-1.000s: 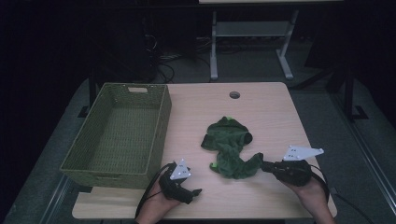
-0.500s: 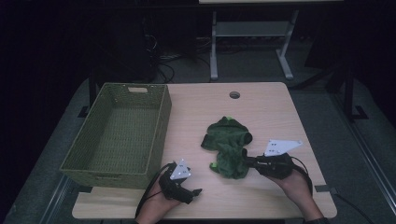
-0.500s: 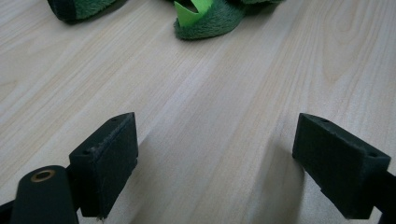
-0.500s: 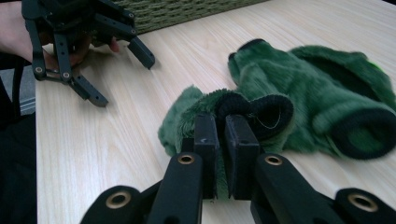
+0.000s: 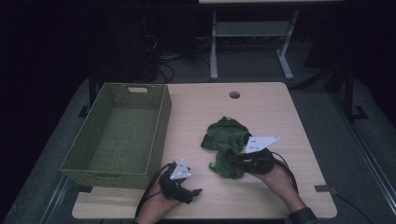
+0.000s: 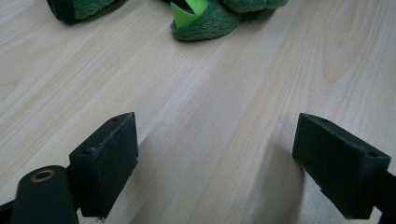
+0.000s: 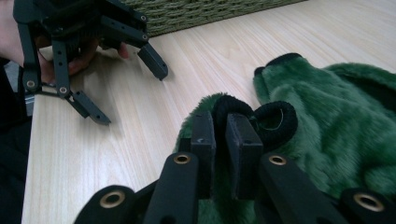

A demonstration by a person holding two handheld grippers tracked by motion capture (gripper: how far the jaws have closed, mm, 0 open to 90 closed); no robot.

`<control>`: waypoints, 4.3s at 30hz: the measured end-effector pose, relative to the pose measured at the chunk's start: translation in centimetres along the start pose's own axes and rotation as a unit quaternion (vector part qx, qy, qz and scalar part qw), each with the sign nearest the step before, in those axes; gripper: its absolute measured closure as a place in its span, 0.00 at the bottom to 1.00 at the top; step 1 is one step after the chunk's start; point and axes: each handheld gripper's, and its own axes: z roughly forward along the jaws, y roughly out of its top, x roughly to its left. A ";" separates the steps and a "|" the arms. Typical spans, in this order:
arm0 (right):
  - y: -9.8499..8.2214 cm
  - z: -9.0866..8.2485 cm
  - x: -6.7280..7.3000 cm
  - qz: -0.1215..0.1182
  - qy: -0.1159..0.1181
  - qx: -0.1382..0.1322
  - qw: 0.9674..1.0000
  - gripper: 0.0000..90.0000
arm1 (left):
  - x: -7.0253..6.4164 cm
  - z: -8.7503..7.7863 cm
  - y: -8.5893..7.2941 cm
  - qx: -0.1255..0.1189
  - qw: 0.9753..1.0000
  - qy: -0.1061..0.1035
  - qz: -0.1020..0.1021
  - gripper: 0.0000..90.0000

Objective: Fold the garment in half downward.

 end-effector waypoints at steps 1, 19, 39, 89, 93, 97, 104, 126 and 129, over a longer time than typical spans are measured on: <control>0.1 0.2 0.0 0.000 0.000 -0.003 1.000 0.88 | 0.0 0.0 0.0 0.000 1.000 0.000 0.000 0.15; -0.7 2.4 -2.0 0.050 -0.036 0.031 0.998 1.00 | 0.0 0.0 0.0 0.000 1.000 -0.001 -0.001 0.15; -2.0 3.6 -0.8 0.057 0.007 0.082 0.995 0.99 | 0.0 0.0 0.0 0.000 1.000 0.001 -0.002 0.15; 3.0 -1.3 -8.7 0.098 -0.131 -0.007 0.987 0.49 | 5.6 0.8 9.1 -0.039 0.998 0.037 -0.020 0.37; 2.8 -0.7 -10.0 0.104 -0.136 -0.005 0.985 0.51 | 7.2 1.4 10.4 -0.046 0.998 0.043 -0.022 0.45; 1.7 0.3 -11.4 0.122 -0.136 0.014 0.983 0.52 | 8.8 2.6 11.3 -0.039 0.998 0.052 -0.019 0.52; 0.1 1.6 -13.1 0.137 -0.136 0.032 0.981 0.53 | 11.2 5.0 11.7 -0.024 0.998 0.051 -0.013 0.58; -1.9 4.0 -14.6 0.164 -0.127 0.067 0.976 0.63 | 13.5 10.1 11.4 0.007 0.999 0.028 -0.021 0.65; -1.9 4.1 -14.6 0.161 -0.129 0.065 0.976 0.68 | 13.6 10.5 11.2 0.015 0.999 0.028 -0.021 0.68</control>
